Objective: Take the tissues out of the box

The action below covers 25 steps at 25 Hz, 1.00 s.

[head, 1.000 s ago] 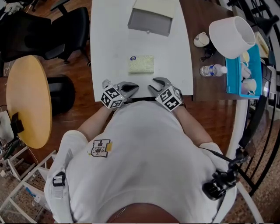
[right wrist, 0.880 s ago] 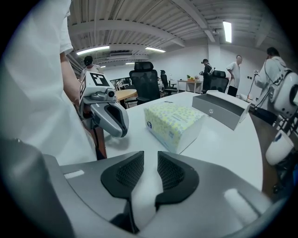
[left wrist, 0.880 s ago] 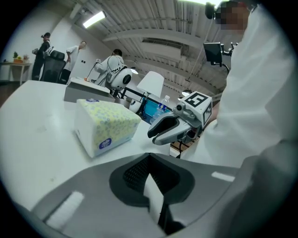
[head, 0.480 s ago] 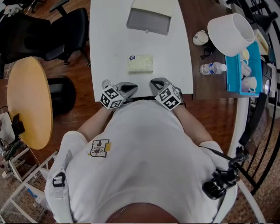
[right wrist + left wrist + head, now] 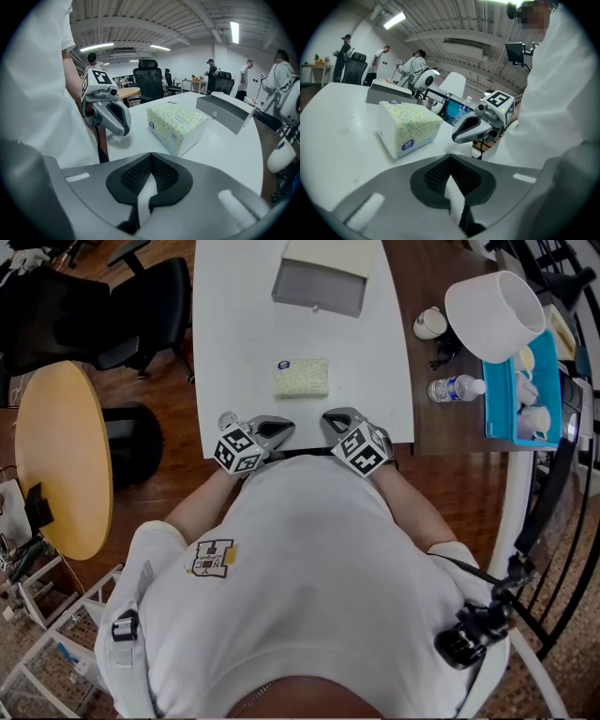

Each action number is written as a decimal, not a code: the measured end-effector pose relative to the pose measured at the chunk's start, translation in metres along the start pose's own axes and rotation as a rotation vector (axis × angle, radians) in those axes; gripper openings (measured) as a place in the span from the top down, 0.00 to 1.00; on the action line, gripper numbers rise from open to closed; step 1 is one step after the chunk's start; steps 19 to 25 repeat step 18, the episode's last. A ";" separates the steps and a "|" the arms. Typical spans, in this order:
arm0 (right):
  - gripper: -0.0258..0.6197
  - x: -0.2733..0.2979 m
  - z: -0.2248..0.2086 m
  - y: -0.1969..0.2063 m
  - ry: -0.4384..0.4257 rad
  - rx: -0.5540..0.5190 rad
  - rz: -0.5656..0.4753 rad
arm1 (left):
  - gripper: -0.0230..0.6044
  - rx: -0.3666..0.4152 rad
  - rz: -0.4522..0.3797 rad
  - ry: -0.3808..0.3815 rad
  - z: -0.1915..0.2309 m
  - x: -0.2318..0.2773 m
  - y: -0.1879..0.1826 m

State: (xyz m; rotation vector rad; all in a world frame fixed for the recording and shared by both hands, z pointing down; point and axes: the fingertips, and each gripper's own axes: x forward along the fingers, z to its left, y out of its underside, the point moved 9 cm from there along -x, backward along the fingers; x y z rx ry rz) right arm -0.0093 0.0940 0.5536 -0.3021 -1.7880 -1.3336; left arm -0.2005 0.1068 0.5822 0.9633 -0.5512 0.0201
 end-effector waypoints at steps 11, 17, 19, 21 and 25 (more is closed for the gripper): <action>0.96 0.003 0.002 -0.001 0.008 -0.007 0.018 | 0.96 0.000 -0.004 0.013 0.003 -0.001 0.000; 0.96 0.014 0.008 -0.008 -0.027 -0.031 0.006 | 0.96 -0.018 -0.011 -0.029 0.002 -0.015 0.004; 0.96 0.015 0.009 -0.008 -0.035 -0.035 0.005 | 0.96 -0.023 -0.012 -0.036 0.001 -0.016 0.005; 0.96 0.015 0.009 -0.008 -0.035 -0.035 0.005 | 0.96 -0.023 -0.012 -0.036 0.001 -0.016 0.005; 0.96 0.015 0.009 -0.008 -0.035 -0.035 0.005 | 0.96 -0.023 -0.012 -0.036 0.001 -0.016 0.005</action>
